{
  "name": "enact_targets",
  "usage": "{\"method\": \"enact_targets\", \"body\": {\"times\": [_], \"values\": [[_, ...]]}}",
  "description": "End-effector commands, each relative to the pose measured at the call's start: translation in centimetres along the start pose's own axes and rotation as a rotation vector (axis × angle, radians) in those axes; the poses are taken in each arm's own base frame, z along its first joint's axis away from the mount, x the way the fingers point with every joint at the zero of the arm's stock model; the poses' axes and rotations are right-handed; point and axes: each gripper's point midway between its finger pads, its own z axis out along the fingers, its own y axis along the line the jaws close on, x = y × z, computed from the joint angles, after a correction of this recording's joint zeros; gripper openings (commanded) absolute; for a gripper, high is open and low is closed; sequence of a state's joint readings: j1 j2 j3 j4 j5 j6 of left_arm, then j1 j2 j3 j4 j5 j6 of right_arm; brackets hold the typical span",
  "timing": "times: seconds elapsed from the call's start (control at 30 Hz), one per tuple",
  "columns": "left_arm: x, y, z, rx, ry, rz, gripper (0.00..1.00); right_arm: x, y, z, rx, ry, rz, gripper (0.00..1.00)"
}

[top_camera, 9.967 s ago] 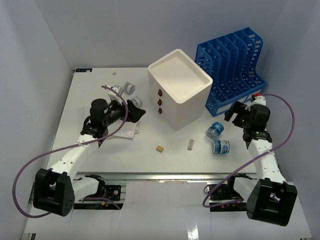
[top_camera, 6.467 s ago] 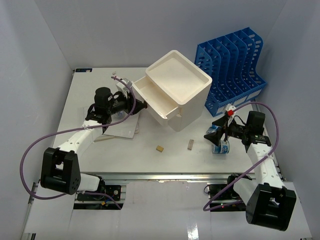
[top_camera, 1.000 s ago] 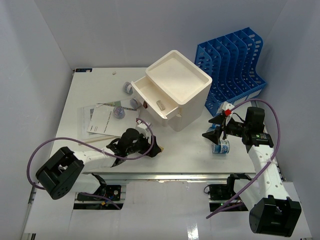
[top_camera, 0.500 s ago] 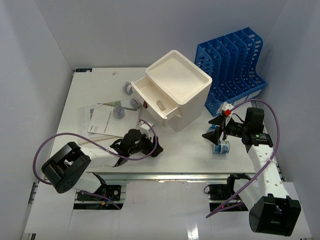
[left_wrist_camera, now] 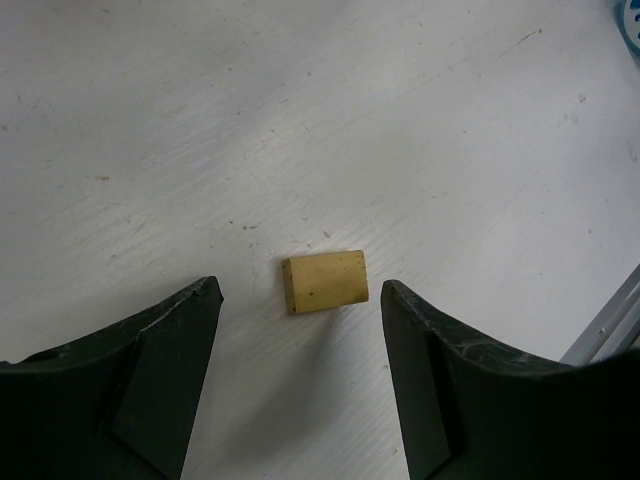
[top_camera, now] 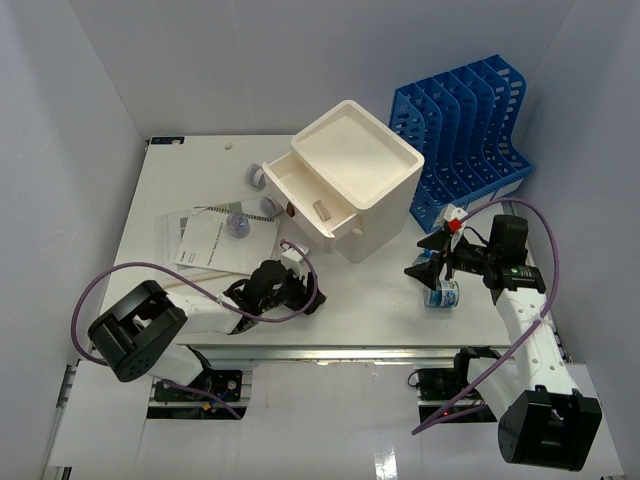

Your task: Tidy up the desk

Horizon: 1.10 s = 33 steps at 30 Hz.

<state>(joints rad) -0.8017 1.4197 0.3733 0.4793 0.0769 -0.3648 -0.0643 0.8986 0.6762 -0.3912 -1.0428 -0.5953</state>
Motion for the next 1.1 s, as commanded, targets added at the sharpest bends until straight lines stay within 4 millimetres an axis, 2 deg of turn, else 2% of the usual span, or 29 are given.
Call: {"method": "enact_targets", "body": {"times": [0.0,0.2,0.47,0.57,0.67,0.87,1.07], "values": [[-0.7,-0.2,0.3,-0.001,-0.013,0.037,0.76,-0.3,-0.3,0.0,-0.003,-0.014,-0.026,0.85],[-1.0,-0.6,0.3,0.019,-0.020,0.055,0.77,-0.2,-0.4,0.0,0.001,-0.011,-0.026,0.85],[-3.2,-2.3,-1.4,0.096,-0.095,0.106,0.84,-0.1,-0.4,0.1,-0.001,-0.010,-0.021,0.85],[-2.7,-1.5,-1.3,0.067,-0.072,0.143,0.87,-0.2,-0.5,0.1,0.000,-0.010,-0.023,0.85],[-2.3,-0.7,-1.0,0.032,-0.058,0.166,0.96,-0.1,-0.5,0.1,0.003,-0.008,-0.021,0.85],[-2.7,0.2,-1.0,-0.017,-0.077,0.191,0.97,0.0,-0.6,0.1,0.003,-0.005,-0.019,0.85],[-1.7,-0.5,-0.3,0.018,-0.042,0.208,0.98,0.1,-0.7,0.1,0.004,-0.002,-0.015,0.85]]}}
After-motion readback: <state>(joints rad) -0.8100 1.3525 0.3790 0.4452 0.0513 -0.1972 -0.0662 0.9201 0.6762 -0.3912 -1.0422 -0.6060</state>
